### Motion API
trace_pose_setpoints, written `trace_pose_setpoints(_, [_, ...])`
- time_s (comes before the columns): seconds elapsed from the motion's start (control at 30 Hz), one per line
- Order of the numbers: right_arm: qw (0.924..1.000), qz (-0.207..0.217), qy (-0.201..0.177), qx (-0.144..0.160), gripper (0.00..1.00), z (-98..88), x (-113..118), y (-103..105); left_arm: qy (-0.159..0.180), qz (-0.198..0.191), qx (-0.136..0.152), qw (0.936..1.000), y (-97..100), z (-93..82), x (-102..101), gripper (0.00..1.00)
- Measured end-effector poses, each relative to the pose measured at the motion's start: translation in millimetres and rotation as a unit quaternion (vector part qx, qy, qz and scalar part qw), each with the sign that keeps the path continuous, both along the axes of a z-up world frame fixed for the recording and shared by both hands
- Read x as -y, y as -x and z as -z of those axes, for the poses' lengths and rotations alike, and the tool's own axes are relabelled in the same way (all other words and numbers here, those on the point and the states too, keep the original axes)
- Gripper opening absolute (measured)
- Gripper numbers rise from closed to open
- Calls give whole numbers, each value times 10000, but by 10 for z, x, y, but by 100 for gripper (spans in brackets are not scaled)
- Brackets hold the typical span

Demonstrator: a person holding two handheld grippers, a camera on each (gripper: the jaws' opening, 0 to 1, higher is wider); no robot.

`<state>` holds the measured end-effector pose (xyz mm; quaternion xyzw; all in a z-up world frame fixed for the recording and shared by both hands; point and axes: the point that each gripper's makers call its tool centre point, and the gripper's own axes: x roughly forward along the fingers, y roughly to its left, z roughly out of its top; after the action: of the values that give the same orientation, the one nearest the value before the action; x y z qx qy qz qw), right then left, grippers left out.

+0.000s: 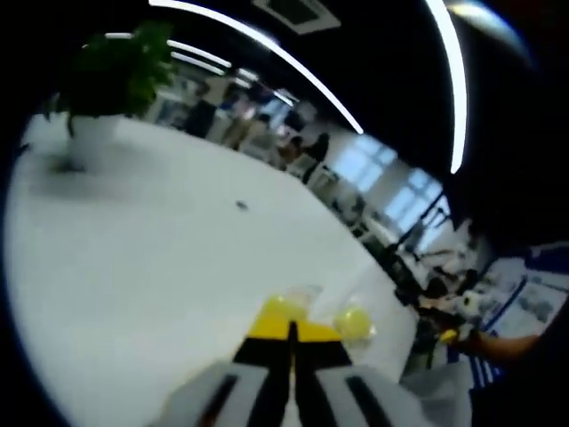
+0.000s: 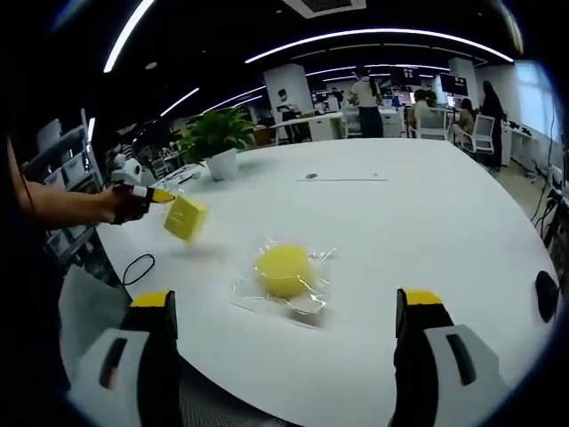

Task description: Compare the silicone blocks by pressing each to a similar depth, holding the contact briefly, and releasing to observe deformation and rebound differences across the visible hardness samples.

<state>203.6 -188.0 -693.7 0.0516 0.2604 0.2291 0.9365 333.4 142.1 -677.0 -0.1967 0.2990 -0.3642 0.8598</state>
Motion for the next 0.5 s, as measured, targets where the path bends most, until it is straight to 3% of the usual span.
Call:
trace_pose_setpoints(0.23, [9999, 41, -82, 136, 96, -93, 15, -65, -123, -9, 418, 9991, -72, -254, 2, 0])
trace_pose_setpoints(0.33, [9993, 105, -208, 277, 96, -180, 23, -115, -163, 91, 705, 9973, -116, -493, 58, 0])
trace_pose_setpoints(0.5, [9991, 79, -262, 311, 96, -200, -9, -128, -52, 103, 908, 9958, -174, -764, 98, 0])
